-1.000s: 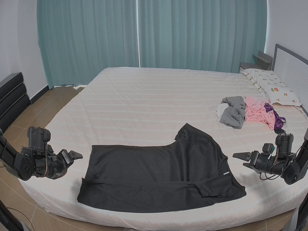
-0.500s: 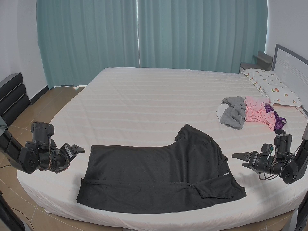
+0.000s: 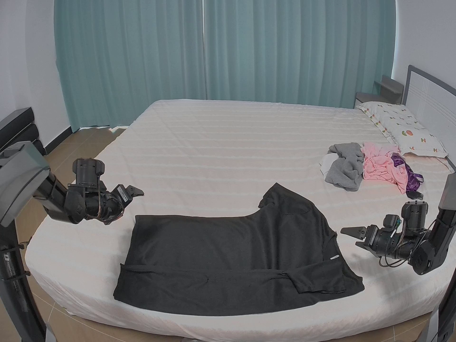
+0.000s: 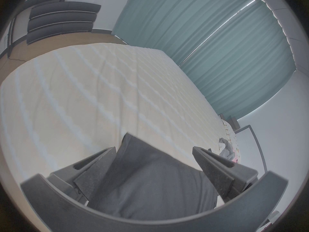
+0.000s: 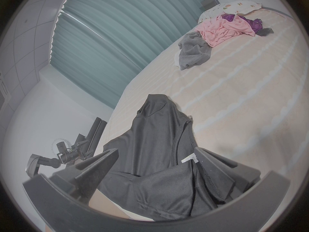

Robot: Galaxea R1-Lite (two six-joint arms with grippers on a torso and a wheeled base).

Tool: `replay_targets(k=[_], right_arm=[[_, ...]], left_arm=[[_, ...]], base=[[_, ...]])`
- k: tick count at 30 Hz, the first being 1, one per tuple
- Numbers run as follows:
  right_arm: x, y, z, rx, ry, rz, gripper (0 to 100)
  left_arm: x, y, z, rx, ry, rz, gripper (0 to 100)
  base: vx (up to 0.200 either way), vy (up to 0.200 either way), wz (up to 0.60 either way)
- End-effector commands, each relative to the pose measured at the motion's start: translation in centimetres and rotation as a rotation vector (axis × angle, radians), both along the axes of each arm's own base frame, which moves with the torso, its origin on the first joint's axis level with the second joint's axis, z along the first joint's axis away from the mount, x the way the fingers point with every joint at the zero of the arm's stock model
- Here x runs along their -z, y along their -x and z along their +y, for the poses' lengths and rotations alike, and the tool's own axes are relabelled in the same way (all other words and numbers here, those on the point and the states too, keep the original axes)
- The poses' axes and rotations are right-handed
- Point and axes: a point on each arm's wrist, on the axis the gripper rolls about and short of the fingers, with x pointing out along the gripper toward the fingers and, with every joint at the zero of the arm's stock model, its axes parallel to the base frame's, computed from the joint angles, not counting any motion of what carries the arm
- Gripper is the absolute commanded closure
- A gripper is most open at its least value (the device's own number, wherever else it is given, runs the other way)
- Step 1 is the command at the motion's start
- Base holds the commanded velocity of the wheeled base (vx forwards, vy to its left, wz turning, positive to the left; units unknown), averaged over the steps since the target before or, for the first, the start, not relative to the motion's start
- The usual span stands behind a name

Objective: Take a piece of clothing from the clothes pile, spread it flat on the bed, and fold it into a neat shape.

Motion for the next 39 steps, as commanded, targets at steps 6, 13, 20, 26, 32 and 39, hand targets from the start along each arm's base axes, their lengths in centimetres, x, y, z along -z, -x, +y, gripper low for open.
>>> replay_targets(k=[6, 13, 20, 26, 32, 39], right_arm=[[2.0, -0.4, -0.2, 0.039, -0.048, 0.025, 0], [2.2, -0.3, -0.4, 0.044, -0.049, 0.031, 0], [2.6, -0.3, -0.4, 0.045, -0.05, 0.042, 0], [2.6, -0.3, -0.3, 0.042, -0.05, 0.045, 0], [2.8, -0.3, -0.4, 0.044, -0.051, 0.05, 0], [2.6, -0.9, -0.2, 0.036, -0.048, 0.029, 0]], left_arm=[[5.3, -6.7, 1.0, -0.004, -0.002, 0.02, 0], [6.9, -6.9, 1.1, 0.005, -0.01, 0.051, 0], [7.1, -7.0, 0.5, 0.017, -0.011, 0.049, 0], [7.7, -7.1, 0.4, 0.019, -0.01, 0.058, 100], [7.7, -7.0, 0.6, 0.003, -0.021, 0.062, 100], [7.2, -6.5, 1.4, -0.067, -0.051, 0.064, 100]], base=[[0.0, 0.0, 0.0], [0.0, 0.0, 0.0], [0.0, 0.0, 0.0], [0.0, 0.0, 0.0], [0.0, 0.0, 0.0], [0.0, 0.0, 0.0]])
